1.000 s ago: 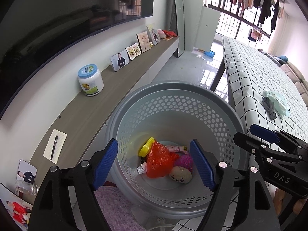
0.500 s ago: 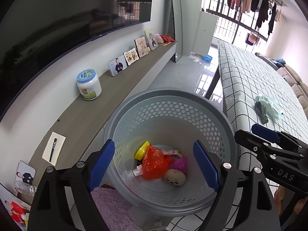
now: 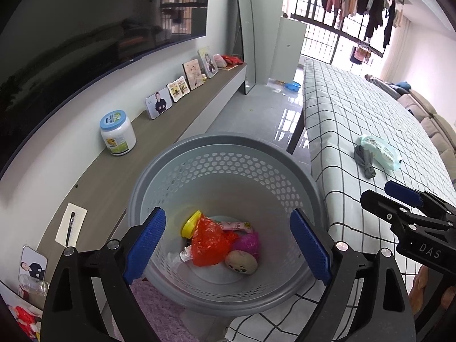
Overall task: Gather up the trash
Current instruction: 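Move both open grippers over the bed toward the grey sock and wipes pack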
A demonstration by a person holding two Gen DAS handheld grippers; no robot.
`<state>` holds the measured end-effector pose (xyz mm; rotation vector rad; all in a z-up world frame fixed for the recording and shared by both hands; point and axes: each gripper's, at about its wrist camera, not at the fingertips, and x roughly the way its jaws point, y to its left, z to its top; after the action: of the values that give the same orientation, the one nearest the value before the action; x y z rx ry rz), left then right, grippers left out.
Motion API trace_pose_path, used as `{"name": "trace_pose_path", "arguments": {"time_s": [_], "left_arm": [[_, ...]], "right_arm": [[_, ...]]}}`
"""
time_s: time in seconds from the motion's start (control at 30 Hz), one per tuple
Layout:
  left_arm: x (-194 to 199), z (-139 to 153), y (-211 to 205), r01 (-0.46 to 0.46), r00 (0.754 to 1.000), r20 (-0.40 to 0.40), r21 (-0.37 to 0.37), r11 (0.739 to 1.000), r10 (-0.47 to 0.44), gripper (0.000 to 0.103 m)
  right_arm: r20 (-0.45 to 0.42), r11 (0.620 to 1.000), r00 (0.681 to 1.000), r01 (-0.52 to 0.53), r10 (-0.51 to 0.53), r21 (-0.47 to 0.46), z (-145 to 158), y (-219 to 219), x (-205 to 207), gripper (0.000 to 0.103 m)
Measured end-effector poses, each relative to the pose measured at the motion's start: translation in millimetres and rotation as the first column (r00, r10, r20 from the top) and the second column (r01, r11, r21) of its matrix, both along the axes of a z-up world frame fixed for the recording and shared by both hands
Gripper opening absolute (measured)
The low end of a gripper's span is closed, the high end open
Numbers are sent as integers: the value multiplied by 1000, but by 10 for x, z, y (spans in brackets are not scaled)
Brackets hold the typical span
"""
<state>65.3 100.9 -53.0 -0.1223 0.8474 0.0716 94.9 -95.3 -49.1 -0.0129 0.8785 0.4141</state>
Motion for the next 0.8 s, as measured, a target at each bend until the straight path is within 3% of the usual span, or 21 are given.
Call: {"name": "trace_pose_path", "arguments": {"time_s": [0.37,0.8], "left_arm": [[107,140,-399,70,997,30,-9,998,-69,91],[269,190,-811,125,992,31,-27,992,-125,91]], "right_arm": [[27,993,995,100,-99,-54,69,-599,56,71],[-10,979,982,186,-188,-83,56,-1185,660,73]]}}
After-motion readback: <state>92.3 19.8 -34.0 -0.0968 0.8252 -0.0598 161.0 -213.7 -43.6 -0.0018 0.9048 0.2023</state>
